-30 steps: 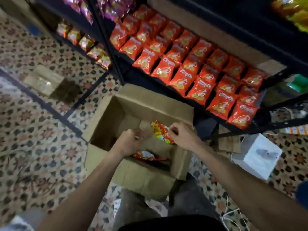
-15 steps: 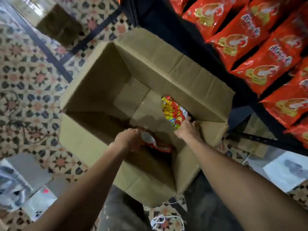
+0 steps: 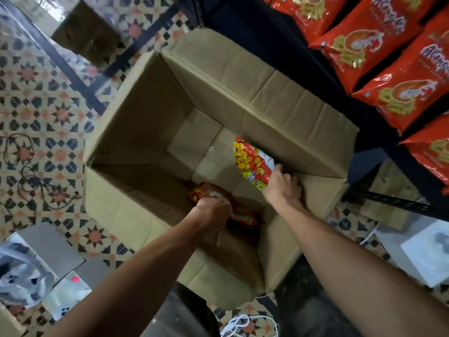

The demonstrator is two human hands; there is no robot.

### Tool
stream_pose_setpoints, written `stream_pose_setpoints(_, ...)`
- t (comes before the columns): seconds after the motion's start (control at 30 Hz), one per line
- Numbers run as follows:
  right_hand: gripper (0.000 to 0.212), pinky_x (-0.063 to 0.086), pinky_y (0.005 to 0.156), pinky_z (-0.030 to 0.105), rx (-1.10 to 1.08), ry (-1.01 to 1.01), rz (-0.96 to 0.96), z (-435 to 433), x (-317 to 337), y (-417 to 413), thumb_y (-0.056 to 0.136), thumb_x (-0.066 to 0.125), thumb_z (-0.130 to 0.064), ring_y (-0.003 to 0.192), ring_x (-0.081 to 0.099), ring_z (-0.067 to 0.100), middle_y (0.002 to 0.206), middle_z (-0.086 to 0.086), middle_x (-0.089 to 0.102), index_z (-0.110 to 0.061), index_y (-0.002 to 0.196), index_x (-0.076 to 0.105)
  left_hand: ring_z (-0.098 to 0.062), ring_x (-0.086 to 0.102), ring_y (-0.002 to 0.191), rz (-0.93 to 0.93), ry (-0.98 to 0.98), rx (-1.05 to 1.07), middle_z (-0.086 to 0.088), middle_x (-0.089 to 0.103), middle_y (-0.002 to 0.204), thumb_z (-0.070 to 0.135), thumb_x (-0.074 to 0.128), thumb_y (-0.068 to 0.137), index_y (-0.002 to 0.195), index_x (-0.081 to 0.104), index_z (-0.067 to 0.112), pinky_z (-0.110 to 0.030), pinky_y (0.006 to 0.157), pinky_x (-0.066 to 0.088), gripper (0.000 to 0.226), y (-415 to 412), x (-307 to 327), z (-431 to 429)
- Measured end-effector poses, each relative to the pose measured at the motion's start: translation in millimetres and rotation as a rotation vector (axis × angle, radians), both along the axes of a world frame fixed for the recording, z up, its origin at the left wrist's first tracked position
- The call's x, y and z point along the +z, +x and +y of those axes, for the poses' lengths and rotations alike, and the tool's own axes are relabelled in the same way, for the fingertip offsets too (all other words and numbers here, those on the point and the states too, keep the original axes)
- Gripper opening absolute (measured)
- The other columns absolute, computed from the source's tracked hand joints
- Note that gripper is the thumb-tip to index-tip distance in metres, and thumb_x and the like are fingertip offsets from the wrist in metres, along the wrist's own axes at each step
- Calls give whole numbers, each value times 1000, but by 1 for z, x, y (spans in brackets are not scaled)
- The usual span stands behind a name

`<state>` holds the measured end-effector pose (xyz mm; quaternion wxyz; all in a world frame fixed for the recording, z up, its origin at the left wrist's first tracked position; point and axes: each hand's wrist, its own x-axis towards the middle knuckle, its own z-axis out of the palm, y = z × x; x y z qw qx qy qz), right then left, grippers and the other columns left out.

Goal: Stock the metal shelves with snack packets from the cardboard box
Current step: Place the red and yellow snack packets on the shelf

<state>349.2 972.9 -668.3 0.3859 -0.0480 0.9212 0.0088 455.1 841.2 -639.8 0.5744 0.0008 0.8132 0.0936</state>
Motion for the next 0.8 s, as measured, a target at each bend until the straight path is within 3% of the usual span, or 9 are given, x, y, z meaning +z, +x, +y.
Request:
stream_pose_setpoints(0.2,56,53,85,41,-64,-283,203,20,66,2,85,71,-26,108,63,34,122,16,62,-12,133,45,-25,57,119,225,41,124,-10,57,133,9,50,97,128,56,7,-36,97,50,32,11,16,0)
stream_pose_setpoints(0.3,47,53,81,39,-82,-406,330,30,116,3,83,68,-25,105,64,32,118,13,66,-16,126,50,-23,52,122,459,53,170,-7,57,129,15,54,93,123,57,11,-33,108,34,30,13,40,-8)
stream_pose_setpoints(0.4,43,52,76,33,-101,-502,417,33,157,9,82,73,-24,100,66,28,114,10,68,-16,119,54,-23,54,112,600,152,330,-2,60,113,21,67,86,100,57,18,-28,94,36,17,13,73,-19)
stream_pose_setpoints(0.5,41,44,75,29,-178,-578,520,31,207,16,80,75,-23,101,62,27,110,8,66,-14,115,56,-25,59,90,688,301,500,3,58,93,21,78,77,84,46,18,-29,68,37,33,14,112,-38)
stream_pose_setpoints(0.6,42,48,85,38,-262,-631,601,27,257,25,80,75,-25,103,58,26,109,6,64,-17,114,53,-25,58,74,766,400,566,6,59,82,27,83,75,88,40,19,-37,66,43,46,13,160,-56)
stream_pose_setpoints(0.67,42,50,85,40,-311,-660,642,25,290,33,81,75,-28,102,58,23,108,2,63,-23,114,50,-21,63,78,799,461,543,7,66,88,30,82,77,94,38,22,-35,71,49,48,12,194,-65)
stream_pose_setpoints(0.73,42,52,79,35,-367,-706,711,23,325,38,81,75,-30,94,61,19,102,-2,63,-27,114,48,-16,66,88,861,515,470,5,70,101,34,79,80,98,42,27,-35,79,54,41,9,228,-72)
stream_pose_setpoints(0.8,40,49,70,23,-412,-769,761,21,360,45,82,76,-25,80,61,12,89,-9,62,-25,113,50,-12,63,83,921,572,411,8,67,92,36,76,82,92,54,26,-38,76,53,26,8,258,-79)
